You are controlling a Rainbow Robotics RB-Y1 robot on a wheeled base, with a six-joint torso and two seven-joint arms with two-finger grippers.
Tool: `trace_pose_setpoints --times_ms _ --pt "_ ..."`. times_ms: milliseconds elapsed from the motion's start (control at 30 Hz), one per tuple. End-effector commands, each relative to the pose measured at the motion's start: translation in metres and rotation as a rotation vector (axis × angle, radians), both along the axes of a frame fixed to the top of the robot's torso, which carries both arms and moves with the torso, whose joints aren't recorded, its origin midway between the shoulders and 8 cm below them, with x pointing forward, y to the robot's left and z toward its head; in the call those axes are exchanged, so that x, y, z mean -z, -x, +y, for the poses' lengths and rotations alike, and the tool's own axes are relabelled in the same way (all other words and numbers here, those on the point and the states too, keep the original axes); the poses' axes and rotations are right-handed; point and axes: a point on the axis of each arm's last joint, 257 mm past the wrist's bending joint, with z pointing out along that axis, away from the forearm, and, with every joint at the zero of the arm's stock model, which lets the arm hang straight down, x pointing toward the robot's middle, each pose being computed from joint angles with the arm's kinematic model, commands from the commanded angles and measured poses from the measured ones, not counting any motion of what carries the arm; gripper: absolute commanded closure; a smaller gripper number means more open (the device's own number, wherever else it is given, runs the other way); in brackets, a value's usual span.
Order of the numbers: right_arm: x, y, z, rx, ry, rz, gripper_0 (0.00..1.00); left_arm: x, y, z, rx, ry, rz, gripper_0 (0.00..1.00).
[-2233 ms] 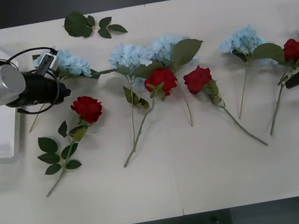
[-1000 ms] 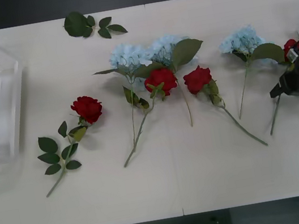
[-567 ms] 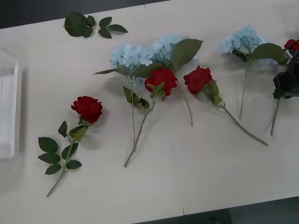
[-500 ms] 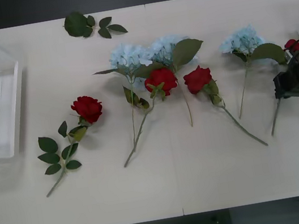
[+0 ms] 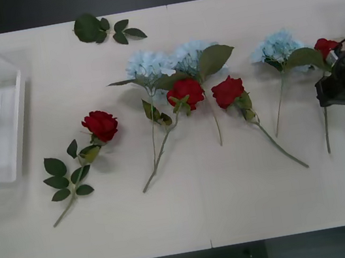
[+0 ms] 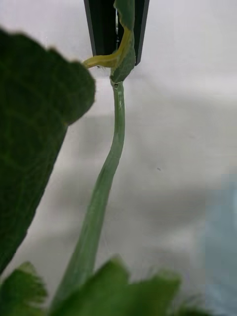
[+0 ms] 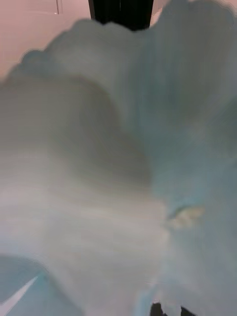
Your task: Put the red flowers into the right box and the blue flowers into the left box
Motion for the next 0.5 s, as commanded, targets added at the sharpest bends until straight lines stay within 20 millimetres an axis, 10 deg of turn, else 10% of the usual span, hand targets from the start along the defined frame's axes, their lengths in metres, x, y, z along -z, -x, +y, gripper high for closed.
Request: trace_pose_setpoints --times_ms 33,200,500 --pt "-0.086 -0.037 -0.007 -0.009 0.019 -0.083 1.0 0.0 0.002 0.008 -0.031 0.008 -0.024 1.0" --pt "-0.16 -0.046 -0.049 -0.089 0.162 -0.135 1.0 0.018 0.006 0.006 -0.036 0.006 -0.019 1.0" --pt "-0.198 -0.049 -0.157 -0.042 0.45 -0.227 1.0 0.026 0.006 -0.002 -0.027 0.037 -0.013 0.95"
